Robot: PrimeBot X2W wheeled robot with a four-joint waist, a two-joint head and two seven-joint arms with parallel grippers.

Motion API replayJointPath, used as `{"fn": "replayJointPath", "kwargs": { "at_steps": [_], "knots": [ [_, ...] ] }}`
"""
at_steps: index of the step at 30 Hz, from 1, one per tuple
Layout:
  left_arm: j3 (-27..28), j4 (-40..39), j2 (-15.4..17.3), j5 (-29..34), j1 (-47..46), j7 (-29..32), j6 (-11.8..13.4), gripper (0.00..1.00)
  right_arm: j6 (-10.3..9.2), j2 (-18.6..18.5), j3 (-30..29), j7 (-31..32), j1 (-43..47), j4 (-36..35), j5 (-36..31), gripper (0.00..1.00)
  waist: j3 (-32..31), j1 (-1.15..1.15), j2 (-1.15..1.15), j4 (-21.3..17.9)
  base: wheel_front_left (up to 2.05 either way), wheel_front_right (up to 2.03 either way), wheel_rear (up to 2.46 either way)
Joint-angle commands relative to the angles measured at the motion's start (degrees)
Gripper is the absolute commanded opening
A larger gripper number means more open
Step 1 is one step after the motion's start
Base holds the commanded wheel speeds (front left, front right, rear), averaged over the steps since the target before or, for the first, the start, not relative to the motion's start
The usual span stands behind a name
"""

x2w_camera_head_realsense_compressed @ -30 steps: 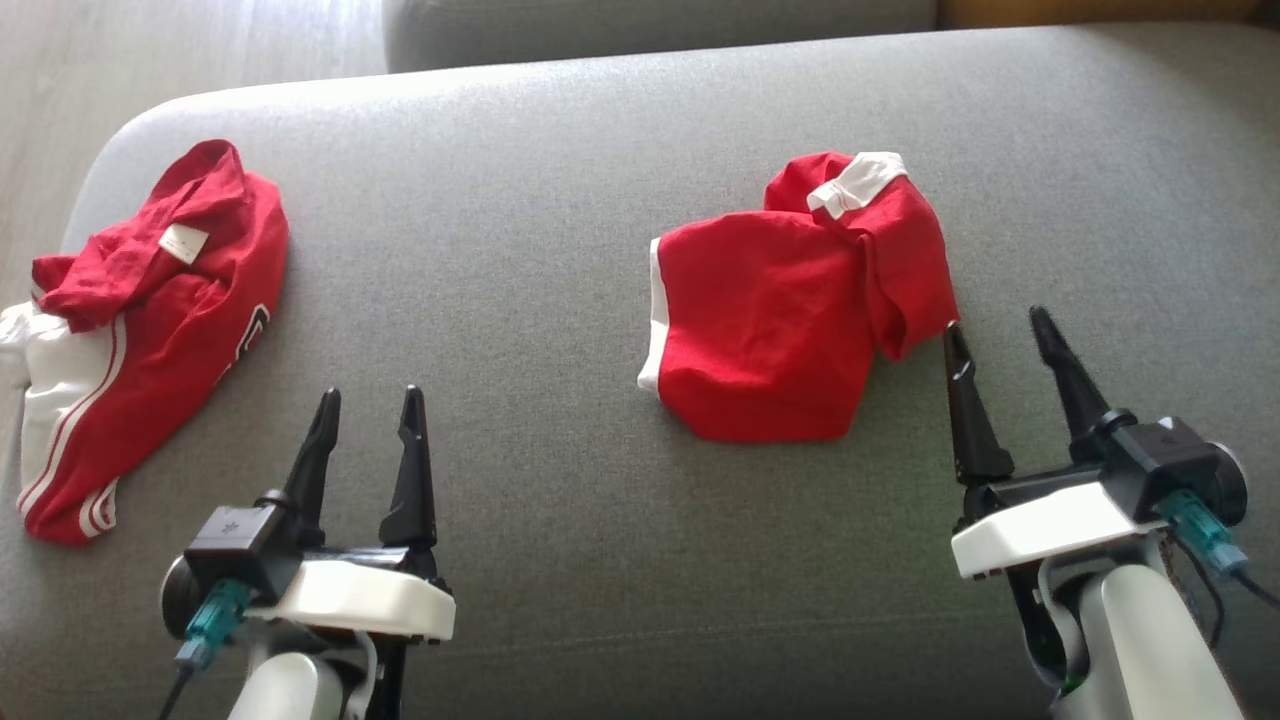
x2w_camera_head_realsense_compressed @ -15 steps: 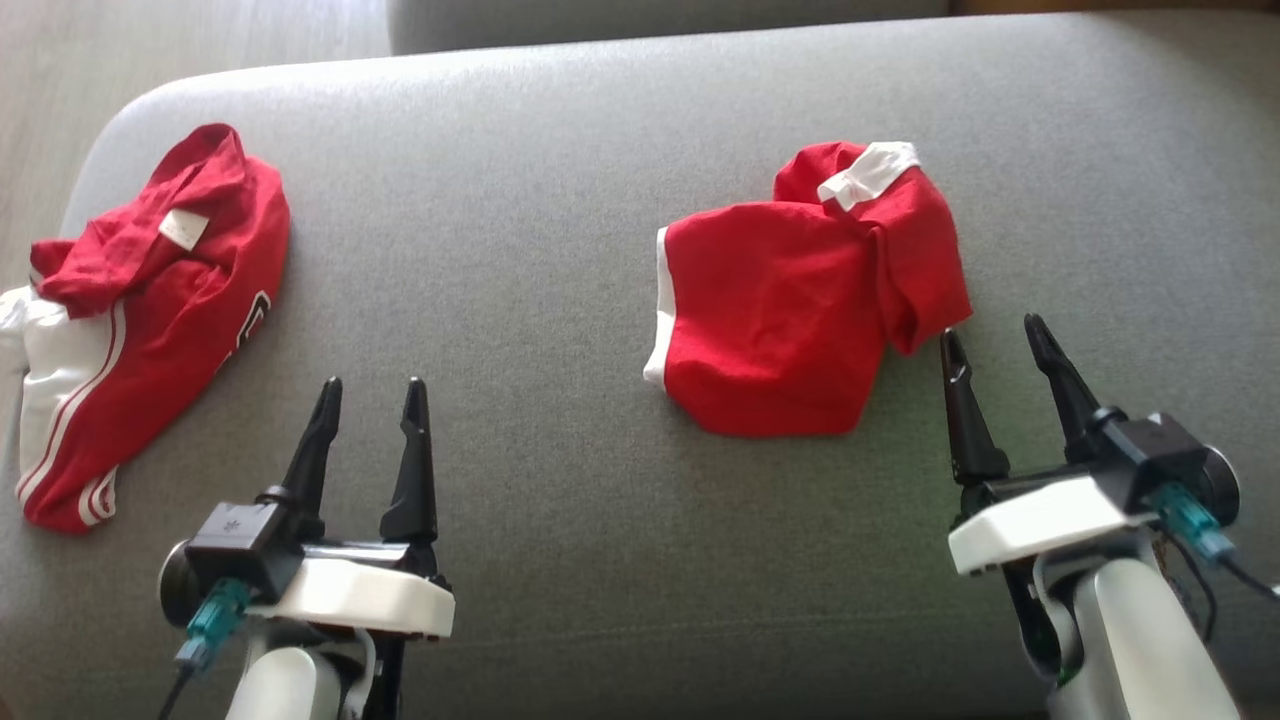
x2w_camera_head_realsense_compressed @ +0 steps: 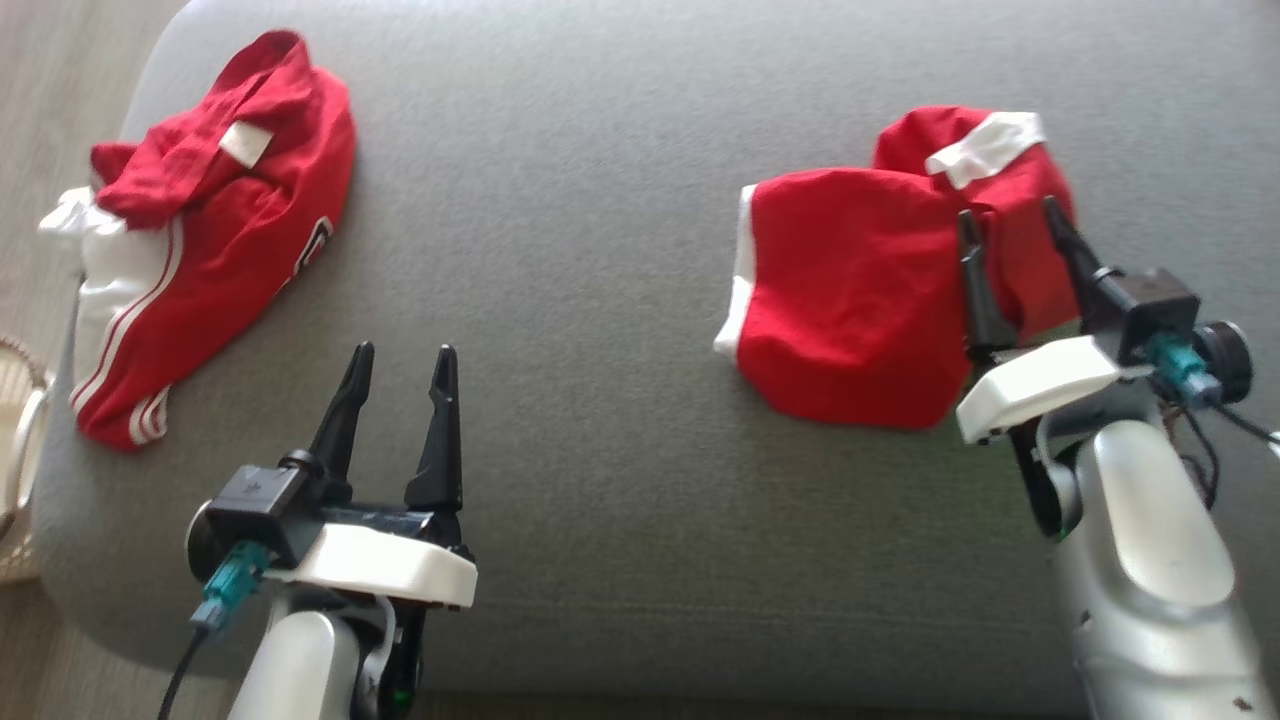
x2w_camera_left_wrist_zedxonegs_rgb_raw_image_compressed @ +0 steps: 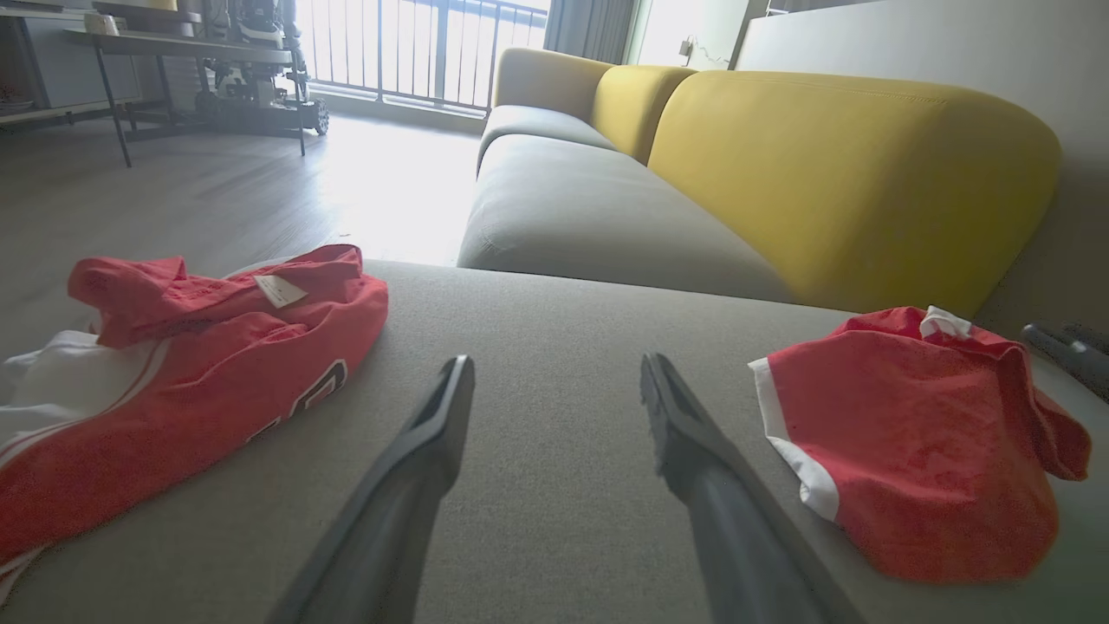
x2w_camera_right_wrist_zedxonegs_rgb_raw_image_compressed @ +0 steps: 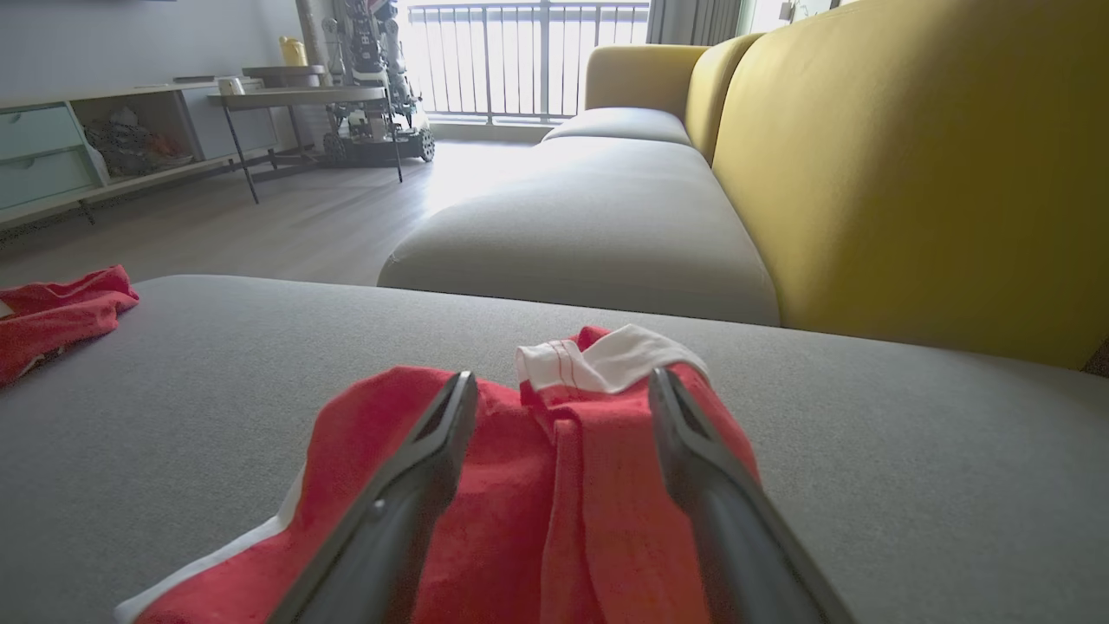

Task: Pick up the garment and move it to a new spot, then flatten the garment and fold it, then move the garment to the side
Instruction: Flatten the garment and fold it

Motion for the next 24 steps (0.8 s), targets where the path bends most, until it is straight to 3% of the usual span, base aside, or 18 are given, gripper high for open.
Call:
{"fn": "replayJointPath", "kwargs": {
  "at_steps": [1,9,10,11,12,24],
  "knots": [
    [1.5,-1.4,0.0,-0.3,-2.3,-0.7,0.3,1.00,-0.01,0.1,-0.5,-0.5,-3.1,1.0,-1.3,1.00,1.6,0.00,0.00,1.9,0.00,0.00,0.00],
    [0.5,-1.1,0.0,-1.3,-3.6,-0.7,0.7,1.00,-0.01,0.1,-6.9,-0.5,-6.7,8.5,-2.9,0.99,3.1,0.00,0.00,4.2,0.00,0.00,0.00],
    [0.4,-1.0,0.0,-1.4,-3.7,-0.7,0.8,1.00,-0.01,0.1,-7.3,-0.5,-7.1,8.7,-1.8,0.22,3.2,0.00,0.00,4.3,0.00,0.00,0.00],
    [0.4,-1.0,0.0,-1.4,-3.7,-0.7,0.8,1.00,-0.01,0.1,-7.3,-0.5,-7.1,8.7,-1.8,0.22,3.2,0.00,0.00,4.3,0.00,0.00,0.00],
    [0.3,-1.0,0.0,-1.4,-3.7,-0.7,0.8,1.00,-0.01,0.1,-7.4,-0.5,-7.5,8.6,-1.3,0.00,3.2,0.00,0.00,4.4,0.00,0.00,0.00],
    [-0.4,-0.2,0.0,-1.9,-2.8,-0.7,1.5,1.00,-0.01,0.1,-0.4,-0.5,-7.2,0.0,6.2,0.00,-0.5,0.00,0.00,4.2,0.00,0.00,0.00]
  ]
}}
